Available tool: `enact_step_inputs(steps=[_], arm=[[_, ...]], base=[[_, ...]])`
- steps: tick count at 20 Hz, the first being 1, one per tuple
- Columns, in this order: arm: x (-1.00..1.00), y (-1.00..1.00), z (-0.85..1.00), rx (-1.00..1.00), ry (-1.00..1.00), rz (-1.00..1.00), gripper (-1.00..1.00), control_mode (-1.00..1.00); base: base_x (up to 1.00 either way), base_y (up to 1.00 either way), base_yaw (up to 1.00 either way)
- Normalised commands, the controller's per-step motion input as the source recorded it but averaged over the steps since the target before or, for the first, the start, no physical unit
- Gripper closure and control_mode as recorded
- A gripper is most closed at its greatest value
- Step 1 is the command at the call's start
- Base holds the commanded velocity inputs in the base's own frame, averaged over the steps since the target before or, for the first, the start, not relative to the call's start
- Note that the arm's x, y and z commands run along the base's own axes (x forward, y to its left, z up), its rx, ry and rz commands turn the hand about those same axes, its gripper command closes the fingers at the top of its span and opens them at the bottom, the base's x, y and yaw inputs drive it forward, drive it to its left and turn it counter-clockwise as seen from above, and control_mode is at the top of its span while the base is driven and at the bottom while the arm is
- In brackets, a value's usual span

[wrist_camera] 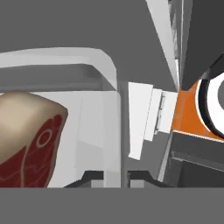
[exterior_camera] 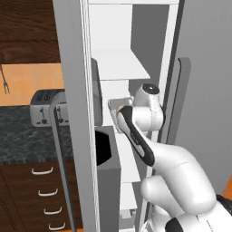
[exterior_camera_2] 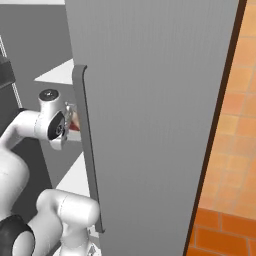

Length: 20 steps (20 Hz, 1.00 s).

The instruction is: Take the meat container that has the steak and place it on the second highest rack of the freezer. Then take the vegetable container that has the potato and lemon wedge and place it on the highest rack of the freezer.

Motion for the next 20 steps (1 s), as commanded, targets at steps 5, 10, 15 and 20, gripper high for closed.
enact_step_inputs(steps=[5,10,15,20], arm=[[0.77,0.00,-0.24,0.00,0.00,0.00,1.00,-1.00],[0.76,0.00,-0.22,0.00,0.01,0.00,1.00,-1.00],[0.62,0.00,-0.34,0.00,0.01,0.00,1.00,-1.00],[0.48,0.02,-0.37,0.00,0.00,0.00,1.00,-1.00]], base=[[0.00,0.00,0.00],[0.00,0.00,0.00],[0.00,0.00,0.00],[0.00,0.00,0.00]])
